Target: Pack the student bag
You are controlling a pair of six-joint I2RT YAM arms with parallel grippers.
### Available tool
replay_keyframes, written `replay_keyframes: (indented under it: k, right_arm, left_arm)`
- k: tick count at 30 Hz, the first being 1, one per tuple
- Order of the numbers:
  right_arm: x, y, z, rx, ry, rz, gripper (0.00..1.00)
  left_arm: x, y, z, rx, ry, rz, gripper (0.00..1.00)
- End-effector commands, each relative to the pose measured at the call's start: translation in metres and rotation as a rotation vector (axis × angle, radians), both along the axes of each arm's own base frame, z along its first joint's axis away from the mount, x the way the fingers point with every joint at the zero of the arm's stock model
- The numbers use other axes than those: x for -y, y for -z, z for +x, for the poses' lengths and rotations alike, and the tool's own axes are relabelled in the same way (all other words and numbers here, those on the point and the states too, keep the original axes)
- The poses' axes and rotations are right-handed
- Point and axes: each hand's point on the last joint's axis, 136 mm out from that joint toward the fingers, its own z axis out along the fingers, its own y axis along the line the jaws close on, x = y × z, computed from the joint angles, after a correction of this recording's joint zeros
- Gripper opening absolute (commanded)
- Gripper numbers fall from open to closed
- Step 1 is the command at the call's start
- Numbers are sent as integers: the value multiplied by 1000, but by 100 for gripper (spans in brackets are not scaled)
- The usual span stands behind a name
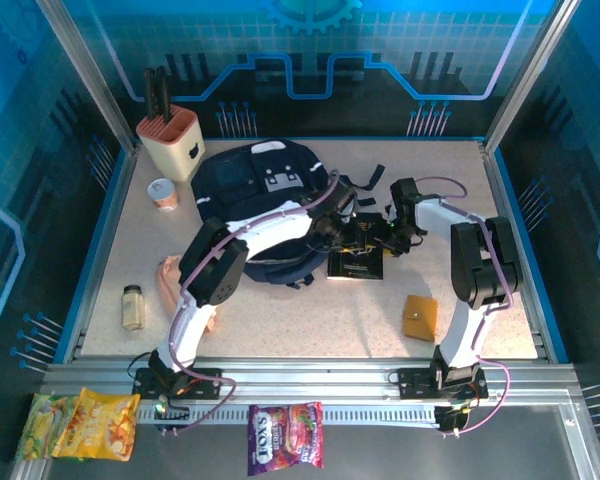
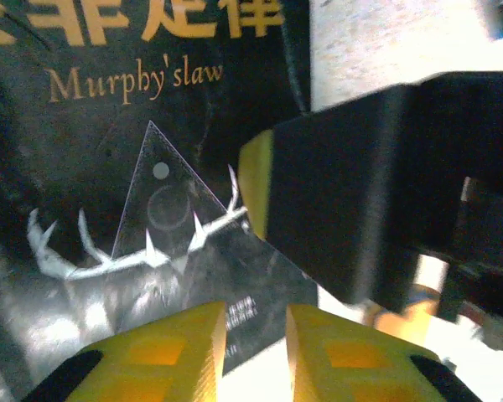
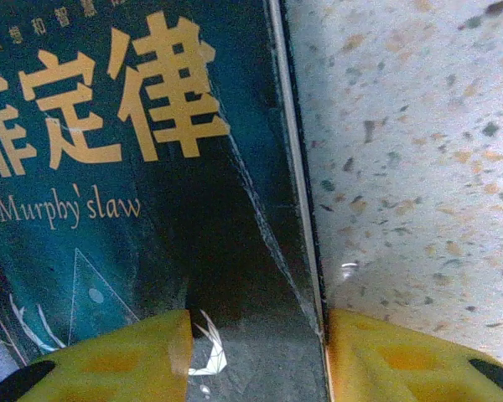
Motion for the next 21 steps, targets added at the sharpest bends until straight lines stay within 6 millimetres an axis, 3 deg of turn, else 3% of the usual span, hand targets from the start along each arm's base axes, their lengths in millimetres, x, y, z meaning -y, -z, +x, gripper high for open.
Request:
replay_keyframes:
  k: [1, 7, 15, 21]
  right_arm:
    - [-27, -6, -7, 11, -91, 101, 46]
    - [-37, -17, -11, 24, -133, 166, 43]
    - [-41, -41, -12, 74, -144, 185, 36]
    - [-42, -44, -14, 84, -148, 175, 27]
  left_arm:
    - [-24, 44, 1, -23, -3, 167, 22]
    - [-28, 67, -4, -62, 2, 203, 17]
    - [-26, 73, -8, -80, 14, 202, 13]
    - [-24, 73, -9, -85, 21, 193, 13]
